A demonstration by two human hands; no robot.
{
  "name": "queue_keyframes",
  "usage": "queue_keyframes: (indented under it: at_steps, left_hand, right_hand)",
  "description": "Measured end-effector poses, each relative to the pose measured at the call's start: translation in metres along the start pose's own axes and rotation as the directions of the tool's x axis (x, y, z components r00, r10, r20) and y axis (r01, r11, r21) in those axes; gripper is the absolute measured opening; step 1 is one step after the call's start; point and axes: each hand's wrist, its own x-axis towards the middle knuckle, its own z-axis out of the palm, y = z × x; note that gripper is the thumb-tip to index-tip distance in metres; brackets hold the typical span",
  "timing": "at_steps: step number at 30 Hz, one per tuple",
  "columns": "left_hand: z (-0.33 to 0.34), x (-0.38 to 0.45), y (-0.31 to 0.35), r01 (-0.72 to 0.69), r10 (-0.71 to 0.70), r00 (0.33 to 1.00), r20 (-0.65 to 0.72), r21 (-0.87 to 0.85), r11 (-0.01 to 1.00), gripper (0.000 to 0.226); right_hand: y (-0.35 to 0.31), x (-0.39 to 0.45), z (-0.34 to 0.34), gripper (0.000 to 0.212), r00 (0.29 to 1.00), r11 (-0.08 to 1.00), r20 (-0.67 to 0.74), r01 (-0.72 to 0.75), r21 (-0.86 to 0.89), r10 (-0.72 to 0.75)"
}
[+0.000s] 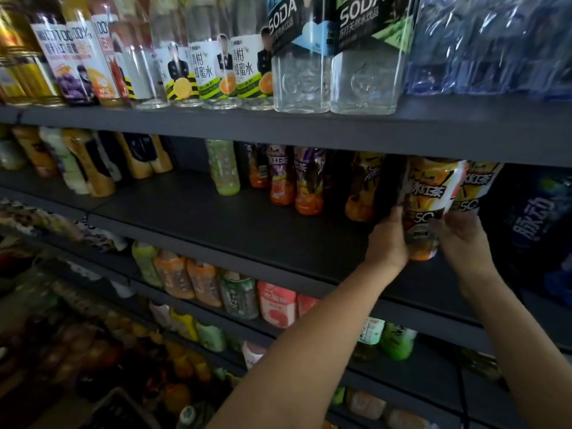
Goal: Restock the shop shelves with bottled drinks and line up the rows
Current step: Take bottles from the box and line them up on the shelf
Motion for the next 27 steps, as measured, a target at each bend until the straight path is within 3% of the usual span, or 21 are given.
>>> queue_keyframes:
  at_steps: [3, 5, 7, 10, 13, 16, 19, 21, 24, 27]
  left_hand:
    - [0.002, -0.001, -0.002, 0.005, -0.005, 1.0, -0.007, 0.009, 1.0, 0.061]
    - [-0.011, -0.011, -0.009, -0.005, 0.001, 0.999, -0.042, -0.097, 0.995, 0.063]
    - [-0.033, -0.028, -0.026, -0.039, 0.011, 0.986, -0.164, -0.174, 0.984, 0.056]
    - [-0.082, -0.063, -0.077, -0.053, -0.006, 0.909, -0.417, -0.131, 0.99, 0.04]
    - [-0.144, -0.11, -0.145, 0.041, -0.071, 0.809, -0.583, -0.064, 0.997, 0.035]
    - [-0.212, -0.17, -0.213, 0.21, -0.129, 0.737, -0.664, 0.044, 0.977, 0.024]
    - [-0.272, -0.242, -0.28, 0.386, -0.276, 0.699, -0.659, 0.023, 0.922, 0.016]
    - [-0.303, -0.297, -0.334, 0.496, -0.411, 0.631, -0.658, -0.066, 0.866, 0.018]
    - [-0.344, -0.38, -0.414, 0.707, -0.698, 0.433, -0.57, -0.265, 0.656, 0.026]
    - [-0.388, -0.466, -0.493, 0.785, -0.842, 0.242, -0.482, -0.413, 0.462, 0.013]
  right_hand:
    - [0.0, -0.019, -0.003, 0.034, 0.965, 0.964, -0.185, 0.14, -0.225, -0.184]
    - [-0.01, -0.043, 0.001, 0.026, 0.911, 0.922, -0.221, 0.291, -0.258, -0.349]
    - [-0.02, -0.067, 0.016, 0.023, 0.871, 0.867, -0.149, 0.421, -0.266, -0.469]
    - [-0.031, -0.094, 0.059, 0.022, 0.847, 0.824, 0.02, 0.523, -0.219, -0.532]
    - [-0.041, -0.128, 0.125, 0.022, 0.818, 0.811, 0.183, 0.57, -0.131, -0.546]
    - [-0.047, -0.178, 0.208, 0.026, 0.741, 0.792, 0.367, 0.611, -0.02, -0.563]
    - [-0.043, -0.247, 0.3, 0.025, 0.617, 0.778, 0.582, 0.627, 0.043, -0.53]
    - [-0.03, -0.299, 0.359, 0.022, 0.504, 0.795, 0.745, 0.604, 0.057, -0.437]
    - [0.015, -0.372, 0.434, 0.022, 0.311, 0.825, 0.931, 0.565, -0.02, -0.19]
    - [0.071, -0.442, 0.505, 0.03, 0.107, 0.812, 0.991, 0.569, -0.129, 0.083]
